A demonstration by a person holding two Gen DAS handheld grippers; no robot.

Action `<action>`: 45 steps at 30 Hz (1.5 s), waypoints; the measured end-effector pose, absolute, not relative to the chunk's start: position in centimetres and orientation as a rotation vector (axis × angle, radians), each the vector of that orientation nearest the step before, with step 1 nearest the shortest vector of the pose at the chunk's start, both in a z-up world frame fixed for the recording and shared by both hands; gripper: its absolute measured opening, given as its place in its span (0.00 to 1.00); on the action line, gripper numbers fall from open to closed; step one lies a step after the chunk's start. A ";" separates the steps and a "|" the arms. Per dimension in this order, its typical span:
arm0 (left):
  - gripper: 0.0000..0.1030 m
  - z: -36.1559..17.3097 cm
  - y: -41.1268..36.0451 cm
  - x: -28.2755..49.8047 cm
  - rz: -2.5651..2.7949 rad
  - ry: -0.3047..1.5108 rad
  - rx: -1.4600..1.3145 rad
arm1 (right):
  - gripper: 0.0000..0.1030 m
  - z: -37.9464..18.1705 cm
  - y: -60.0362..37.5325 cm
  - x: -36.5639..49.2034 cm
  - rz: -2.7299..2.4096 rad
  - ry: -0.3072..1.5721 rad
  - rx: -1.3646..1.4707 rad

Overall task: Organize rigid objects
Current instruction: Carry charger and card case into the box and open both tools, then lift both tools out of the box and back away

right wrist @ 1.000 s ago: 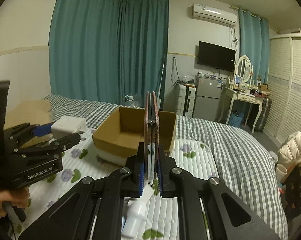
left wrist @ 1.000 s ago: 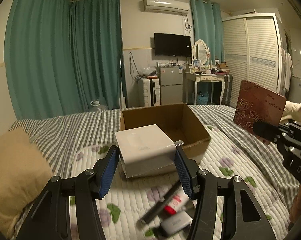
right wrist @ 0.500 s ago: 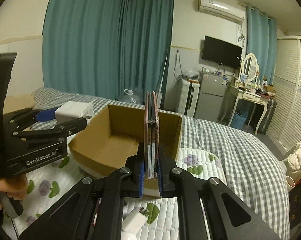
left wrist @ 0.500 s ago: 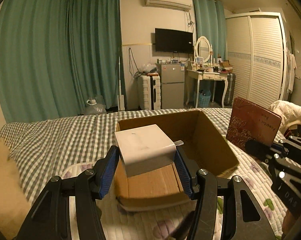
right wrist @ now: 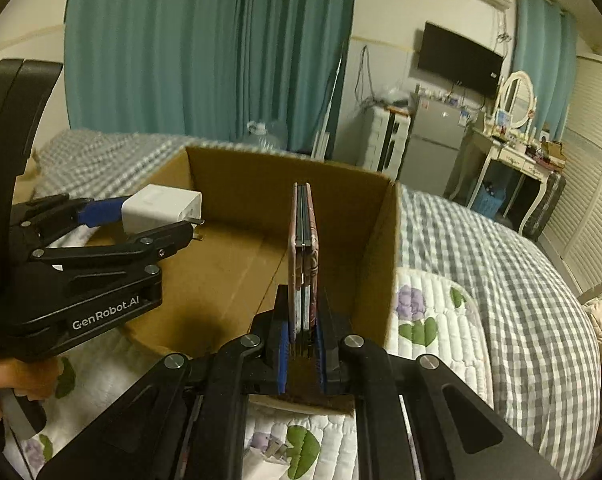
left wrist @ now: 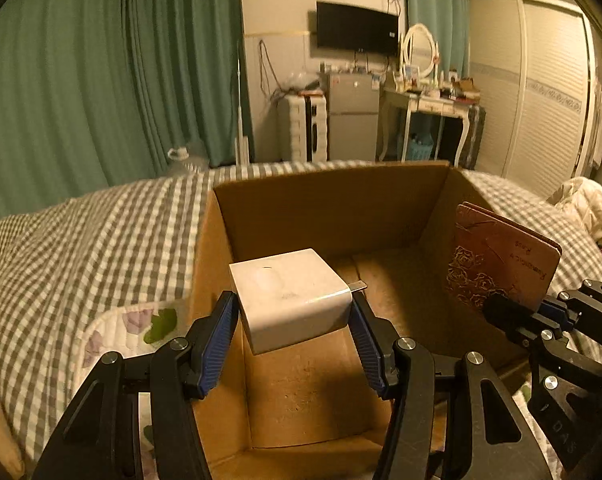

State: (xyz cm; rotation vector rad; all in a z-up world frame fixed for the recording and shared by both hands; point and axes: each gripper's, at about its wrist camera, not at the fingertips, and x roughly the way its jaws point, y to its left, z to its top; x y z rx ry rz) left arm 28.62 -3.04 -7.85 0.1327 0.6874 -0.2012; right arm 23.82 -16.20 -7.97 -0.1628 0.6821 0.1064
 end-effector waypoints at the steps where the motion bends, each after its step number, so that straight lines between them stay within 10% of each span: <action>1: 0.56 -8.2 -3.2 28.8 -0.204 0.698 0.142 | 0.09 -8.4 -16.3 24.3 0.111 0.702 -0.169; 15: 0.59 -7.1 -2.6 29.4 -0.171 0.648 0.148 | 0.12 -8.3 -17.2 25.5 0.088 0.698 -0.175; 18: 0.70 -5.5 -2.3 28.7 -0.151 0.615 0.143 | 0.38 -6.8 -17.5 24.5 0.076 0.651 -0.154; 24: 0.78 -2.0 -1.4 26.5 -0.139 0.549 0.122 | 0.47 -3.3 -17.5 21.8 0.043 0.574 -0.158; 34: 1.00 4.4 0.3 20.5 -0.104 0.393 0.107 | 0.95 1.8 -17.2 15.3 -0.038 0.439 -0.151; 45: 1.00 8.1 1.1 14.7 -0.110 0.340 0.075 | 1.00 6.0 -17.1 8.5 -0.087 0.357 -0.142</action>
